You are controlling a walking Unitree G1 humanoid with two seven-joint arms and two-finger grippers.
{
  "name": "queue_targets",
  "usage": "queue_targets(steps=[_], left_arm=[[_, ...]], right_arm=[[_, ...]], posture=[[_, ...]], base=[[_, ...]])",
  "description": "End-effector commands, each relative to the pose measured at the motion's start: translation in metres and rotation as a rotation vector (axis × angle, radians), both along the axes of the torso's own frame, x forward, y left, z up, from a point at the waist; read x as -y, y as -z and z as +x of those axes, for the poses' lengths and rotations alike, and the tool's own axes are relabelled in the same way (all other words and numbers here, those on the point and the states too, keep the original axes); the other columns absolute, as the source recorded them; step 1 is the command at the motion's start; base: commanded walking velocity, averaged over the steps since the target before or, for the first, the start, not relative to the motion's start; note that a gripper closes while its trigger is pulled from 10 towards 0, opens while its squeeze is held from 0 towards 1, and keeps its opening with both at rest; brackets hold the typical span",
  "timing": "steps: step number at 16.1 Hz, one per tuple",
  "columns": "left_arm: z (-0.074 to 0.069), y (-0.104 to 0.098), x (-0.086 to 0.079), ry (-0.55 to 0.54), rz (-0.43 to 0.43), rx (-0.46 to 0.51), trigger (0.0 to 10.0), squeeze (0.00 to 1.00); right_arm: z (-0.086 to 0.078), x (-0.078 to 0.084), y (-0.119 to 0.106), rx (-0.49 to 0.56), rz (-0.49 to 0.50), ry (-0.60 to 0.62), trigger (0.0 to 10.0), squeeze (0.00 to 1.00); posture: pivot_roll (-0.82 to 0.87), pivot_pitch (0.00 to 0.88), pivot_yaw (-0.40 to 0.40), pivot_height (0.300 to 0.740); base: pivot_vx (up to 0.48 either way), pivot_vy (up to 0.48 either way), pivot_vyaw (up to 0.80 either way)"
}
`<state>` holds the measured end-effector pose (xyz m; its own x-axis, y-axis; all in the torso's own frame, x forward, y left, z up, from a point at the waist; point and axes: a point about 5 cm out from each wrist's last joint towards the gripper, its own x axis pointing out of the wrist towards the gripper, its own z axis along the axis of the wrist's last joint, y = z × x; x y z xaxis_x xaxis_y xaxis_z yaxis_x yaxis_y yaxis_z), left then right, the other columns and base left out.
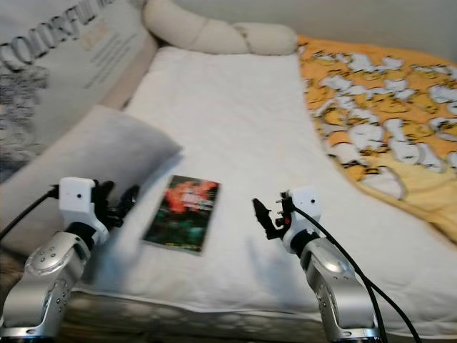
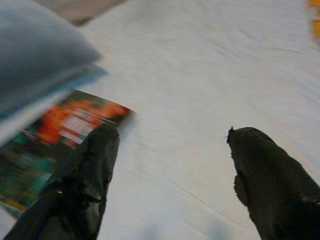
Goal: Clean up the room
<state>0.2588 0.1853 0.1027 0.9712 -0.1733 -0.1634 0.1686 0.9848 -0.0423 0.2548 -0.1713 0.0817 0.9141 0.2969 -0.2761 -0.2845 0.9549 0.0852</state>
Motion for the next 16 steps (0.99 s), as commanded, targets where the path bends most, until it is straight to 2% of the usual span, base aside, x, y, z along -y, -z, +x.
queue_targets(steps=[1,6,16], left_arm=[[-0.001,0.000,0.002,-0.010,0.012,-0.005,10.0,1.00],[-0.001,-0.007,-0.001,-0.042,0.032,-0.010,10.0,1.00],[0.004,-0.007,0.007,-0.011,0.065,-0.028,10.0,1.00]], right_arm=[[-0.002,0.006,0.004,-0.020,-0.011,0.042,10.0,1.00],[-0.004,0.005,0.014,-0.060,0.001,0.086,10.0,1.00],[-0.003,0.006,0.021,-0.137,-0.040,0.113,10.0,1.00]], posture=[[0.05,0.000,-0.046,0.740],[0.05,0.000,-0.044,0.740],[0.04,0.000,-0.036,0.740]], base=[[0.000,-0.480,0.00],[0.000,-0.480,0.00],[0.000,-0.480,0.00]])
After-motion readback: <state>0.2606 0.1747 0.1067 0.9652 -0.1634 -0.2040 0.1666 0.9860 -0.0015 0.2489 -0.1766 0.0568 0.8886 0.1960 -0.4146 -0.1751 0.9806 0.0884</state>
